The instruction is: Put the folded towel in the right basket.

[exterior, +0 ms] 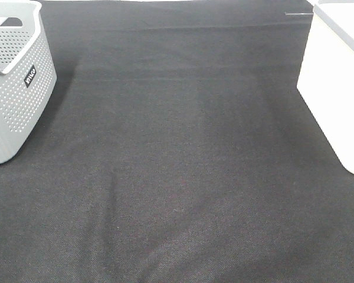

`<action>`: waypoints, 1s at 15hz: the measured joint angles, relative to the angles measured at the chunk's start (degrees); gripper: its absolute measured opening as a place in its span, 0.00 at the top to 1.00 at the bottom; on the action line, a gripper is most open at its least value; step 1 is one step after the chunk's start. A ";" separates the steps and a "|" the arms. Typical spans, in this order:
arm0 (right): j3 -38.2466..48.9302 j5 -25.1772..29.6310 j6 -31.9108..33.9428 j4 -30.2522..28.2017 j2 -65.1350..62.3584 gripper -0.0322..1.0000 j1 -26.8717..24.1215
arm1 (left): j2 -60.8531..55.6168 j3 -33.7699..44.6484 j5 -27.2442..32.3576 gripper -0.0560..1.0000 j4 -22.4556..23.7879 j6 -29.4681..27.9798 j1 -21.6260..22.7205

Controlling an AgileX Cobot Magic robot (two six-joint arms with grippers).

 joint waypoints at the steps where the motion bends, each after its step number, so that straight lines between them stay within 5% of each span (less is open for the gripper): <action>1: 0.00 -0.11 0.00 -0.06 -2.41 0.03 0.00 | 0.00 0.00 0.00 0.01 0.00 0.00 0.00; 15: 1.49 4.58 -0.11 1.66 -12.38 0.03 -1.95 | 0.00 0.00 0.00 0.01 0.00 0.00 0.00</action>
